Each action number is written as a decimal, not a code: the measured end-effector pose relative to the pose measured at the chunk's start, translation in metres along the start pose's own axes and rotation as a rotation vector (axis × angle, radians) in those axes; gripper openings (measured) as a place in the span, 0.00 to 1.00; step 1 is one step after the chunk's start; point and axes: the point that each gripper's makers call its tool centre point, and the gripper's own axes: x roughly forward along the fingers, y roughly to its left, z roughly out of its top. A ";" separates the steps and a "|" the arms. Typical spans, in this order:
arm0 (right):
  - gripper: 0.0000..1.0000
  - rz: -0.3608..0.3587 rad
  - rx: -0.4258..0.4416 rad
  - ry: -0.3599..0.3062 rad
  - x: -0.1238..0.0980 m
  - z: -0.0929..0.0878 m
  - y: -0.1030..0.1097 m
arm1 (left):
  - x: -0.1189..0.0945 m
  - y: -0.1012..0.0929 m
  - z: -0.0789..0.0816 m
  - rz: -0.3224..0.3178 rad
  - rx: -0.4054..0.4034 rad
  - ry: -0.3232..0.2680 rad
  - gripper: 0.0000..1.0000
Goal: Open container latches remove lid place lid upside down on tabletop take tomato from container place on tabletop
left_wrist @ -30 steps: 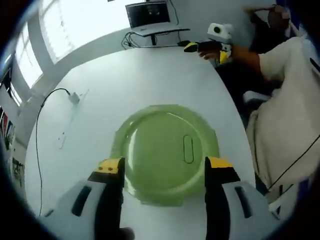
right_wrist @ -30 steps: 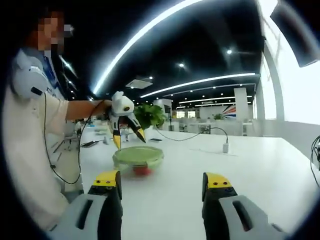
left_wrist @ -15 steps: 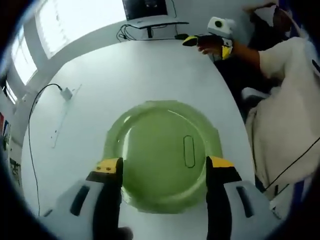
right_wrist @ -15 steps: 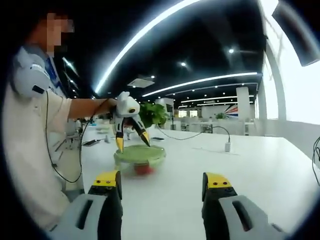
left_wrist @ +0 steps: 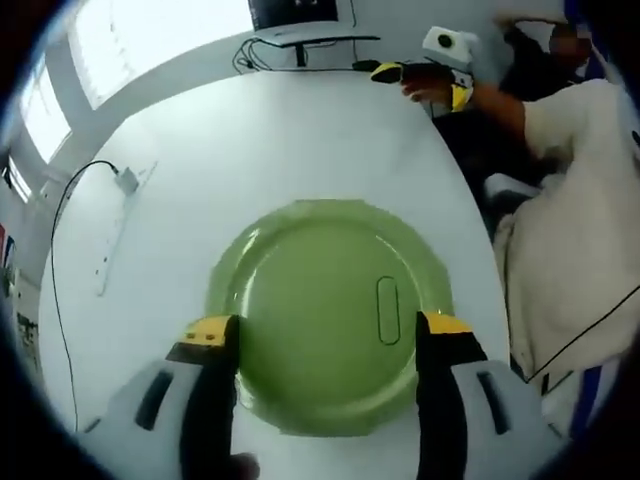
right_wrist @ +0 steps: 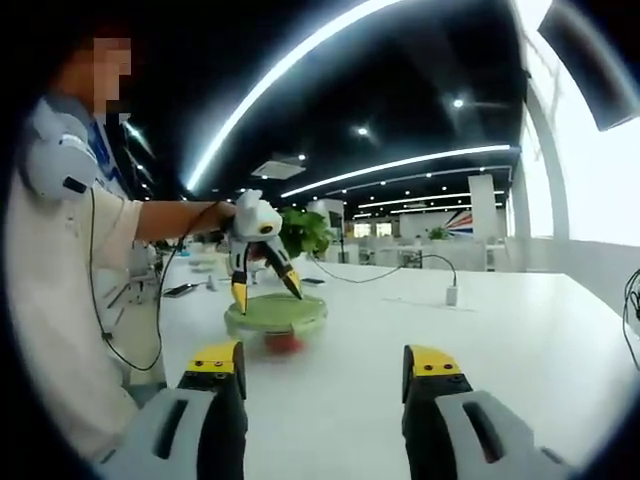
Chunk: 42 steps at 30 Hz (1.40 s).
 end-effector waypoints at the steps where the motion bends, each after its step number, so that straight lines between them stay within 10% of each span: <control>1: 0.57 -0.001 0.001 0.001 0.000 0.000 -0.001 | 0.001 -0.004 0.002 -0.008 0.009 -0.004 0.68; 20: 0.55 -0.011 0.032 0.003 0.001 -0.004 -0.003 | 0.013 -0.051 0.013 -0.015 0.005 0.173 0.69; 22: 0.54 -0.010 0.037 -0.002 0.002 -0.002 -0.004 | 0.003 0.008 -0.002 -0.020 0.005 0.201 0.69; 24: 0.54 -0.011 0.042 -0.006 0.003 -0.001 -0.005 | 0.001 0.022 -0.006 -0.022 0.006 0.238 0.69; 34: 0.53 -0.011 0.052 -0.016 0.005 0.002 -0.008 | 0.002 0.027 -0.008 -0.033 0.044 0.422 0.68; 42: 0.53 -0.014 0.059 -0.012 0.005 -0.002 -0.010 | 0.001 0.025 -0.009 -0.030 0.046 0.415 0.67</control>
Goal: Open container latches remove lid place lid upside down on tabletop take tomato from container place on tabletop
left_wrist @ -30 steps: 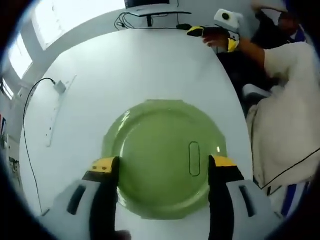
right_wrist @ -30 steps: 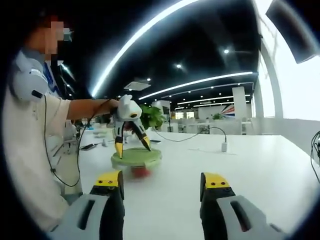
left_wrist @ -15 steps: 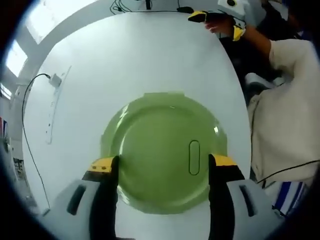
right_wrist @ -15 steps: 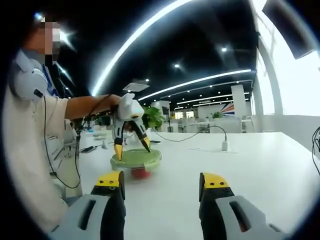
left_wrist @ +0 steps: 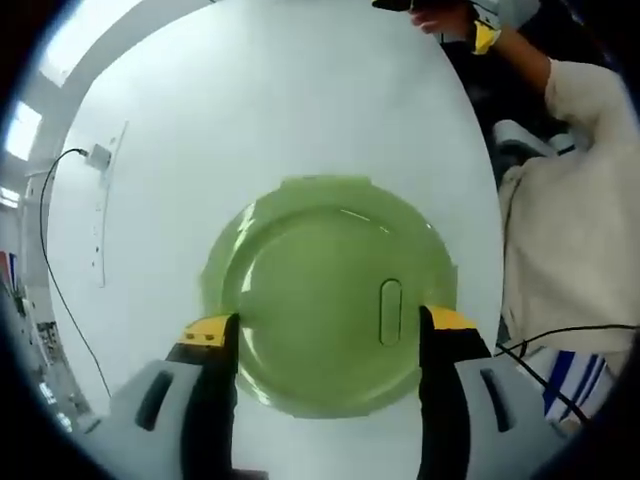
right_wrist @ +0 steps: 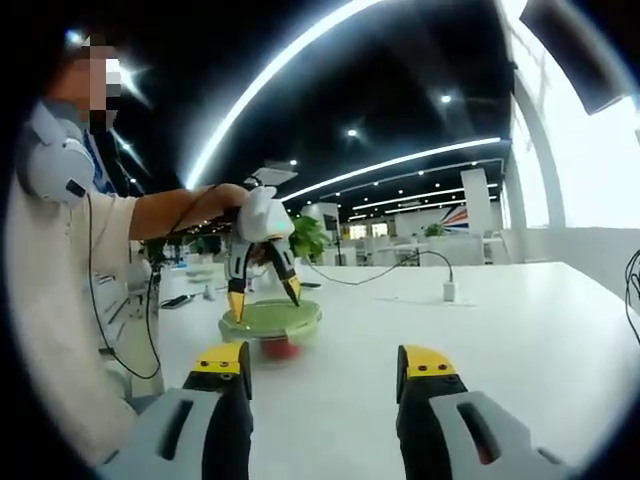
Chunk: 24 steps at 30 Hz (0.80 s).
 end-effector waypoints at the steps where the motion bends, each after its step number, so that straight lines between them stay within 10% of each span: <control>1: 0.53 -0.001 0.000 0.001 0.000 0.000 -0.001 | 0.000 -0.002 0.001 0.001 0.001 -0.002 0.67; 24: 0.52 -0.013 0.039 -0.030 0.008 0.001 0.001 | 0.001 -0.007 0.001 0.003 0.006 -0.003 0.67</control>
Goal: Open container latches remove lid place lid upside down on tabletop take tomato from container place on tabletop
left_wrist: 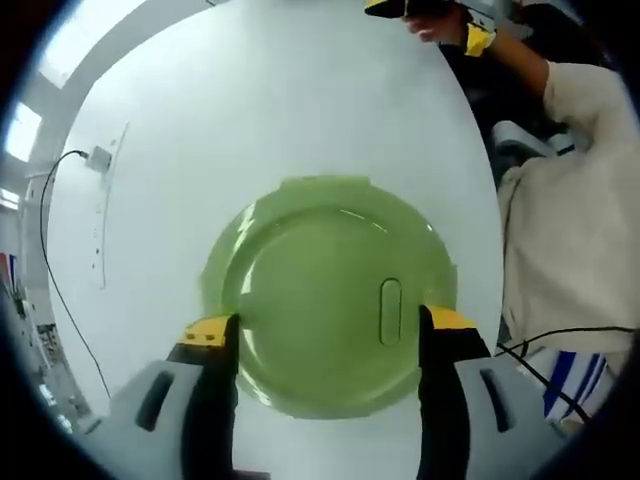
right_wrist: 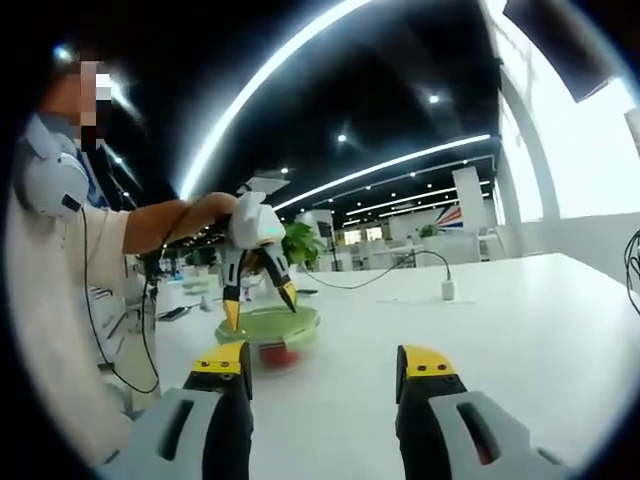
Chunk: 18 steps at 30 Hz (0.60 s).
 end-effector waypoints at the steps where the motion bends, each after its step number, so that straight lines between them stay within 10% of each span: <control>1: 0.53 0.006 -0.009 0.001 0.001 0.001 0.002 | 0.000 0.000 0.000 0.000 0.000 0.001 0.67; 18: 0.53 0.131 -0.171 -0.002 0.025 0.032 0.045 | 0.001 -0.001 -0.001 0.002 -0.005 -0.022 0.66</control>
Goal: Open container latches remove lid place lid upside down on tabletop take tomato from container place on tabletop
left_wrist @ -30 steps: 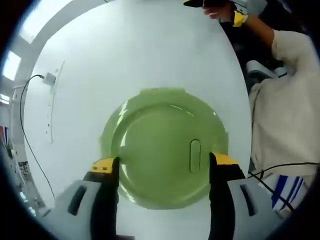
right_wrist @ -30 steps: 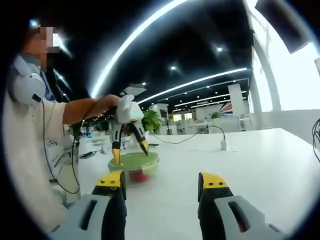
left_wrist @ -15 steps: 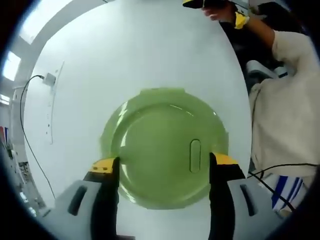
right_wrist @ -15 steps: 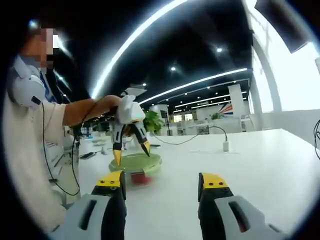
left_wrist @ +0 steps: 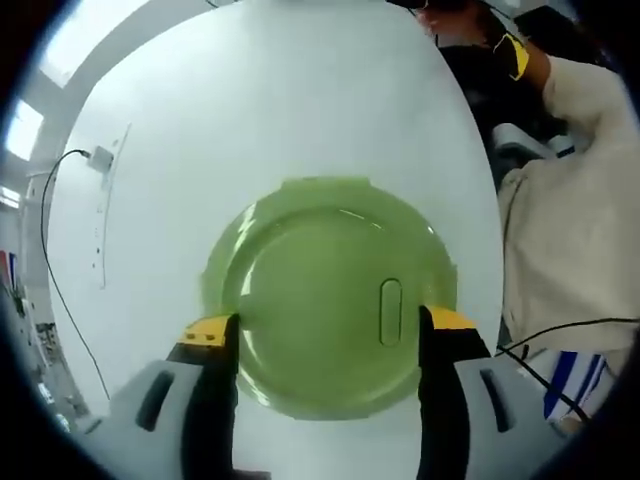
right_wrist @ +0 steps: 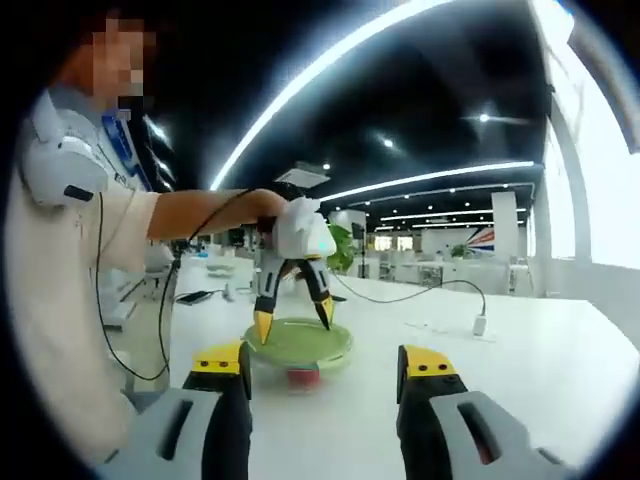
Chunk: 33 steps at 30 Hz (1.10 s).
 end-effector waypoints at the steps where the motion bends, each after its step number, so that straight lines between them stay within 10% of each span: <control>1: 0.53 0.002 -0.003 0.000 0.000 0.001 0.001 | 0.000 0.000 0.000 0.000 0.000 -0.003 0.66; 33: 0.56 0.184 -0.353 -0.016 0.058 0.015 0.073 | 0.000 0.003 0.000 0.000 0.008 -0.015 0.66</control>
